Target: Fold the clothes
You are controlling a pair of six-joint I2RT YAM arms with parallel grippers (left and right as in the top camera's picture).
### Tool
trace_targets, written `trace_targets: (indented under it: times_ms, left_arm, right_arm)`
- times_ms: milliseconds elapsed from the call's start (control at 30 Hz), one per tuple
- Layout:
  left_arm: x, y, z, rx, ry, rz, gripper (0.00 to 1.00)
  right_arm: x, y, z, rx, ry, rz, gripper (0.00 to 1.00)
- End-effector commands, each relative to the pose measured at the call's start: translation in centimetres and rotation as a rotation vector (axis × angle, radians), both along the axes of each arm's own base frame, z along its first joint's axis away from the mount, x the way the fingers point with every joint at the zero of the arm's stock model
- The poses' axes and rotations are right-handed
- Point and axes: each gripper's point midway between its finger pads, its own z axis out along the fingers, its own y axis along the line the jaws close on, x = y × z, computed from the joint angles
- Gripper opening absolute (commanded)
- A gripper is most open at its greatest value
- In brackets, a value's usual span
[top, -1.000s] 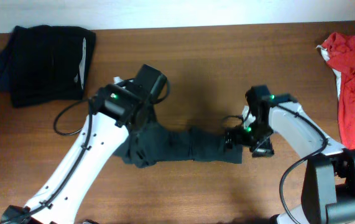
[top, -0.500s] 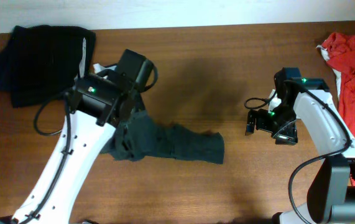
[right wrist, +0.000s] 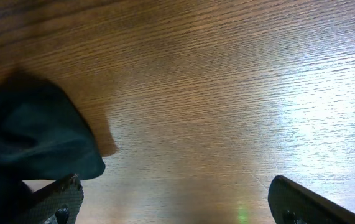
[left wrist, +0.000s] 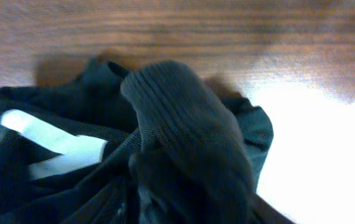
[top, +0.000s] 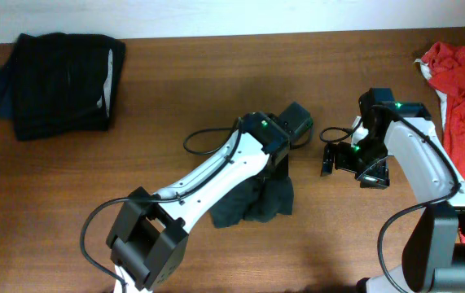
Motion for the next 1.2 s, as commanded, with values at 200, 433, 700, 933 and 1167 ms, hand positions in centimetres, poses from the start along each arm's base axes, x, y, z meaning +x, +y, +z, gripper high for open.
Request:
trace_targets:
  times_ms: [200, 433, 700, 933, 1167]
  left_arm:
    - [1.2, 5.5, 14.7, -0.170, -0.145, 0.075, 0.99]
    - [-1.0, 16.2, 14.0, -0.135, 0.059, 0.053, 0.99]
    - [-1.0, 8.2, 0.6, -0.504, 0.086, -0.307, 0.99]
    - [-3.3, 4.6, -0.9, -0.537, 0.076, -0.427, 0.58]
    - [-5.7, 3.1, 2.5, -0.576, 0.061, -0.412, 0.01]
  right_arm:
    - [-0.2, -1.9, 0.6, 0.146, -0.018, -0.064, 0.99]
    - [-0.1, 0.7, 1.3, 0.250, -0.038, -0.004, 0.99]
    - [-0.1, 3.1, 1.2, 0.245, -0.040, 0.088, 0.99]
    - [-0.1, 3.1, 1.2, 0.245, -0.039, 0.089, 0.99]
    - [0.1, 3.0, 1.2, 0.240, -0.049, 0.090, 0.99]
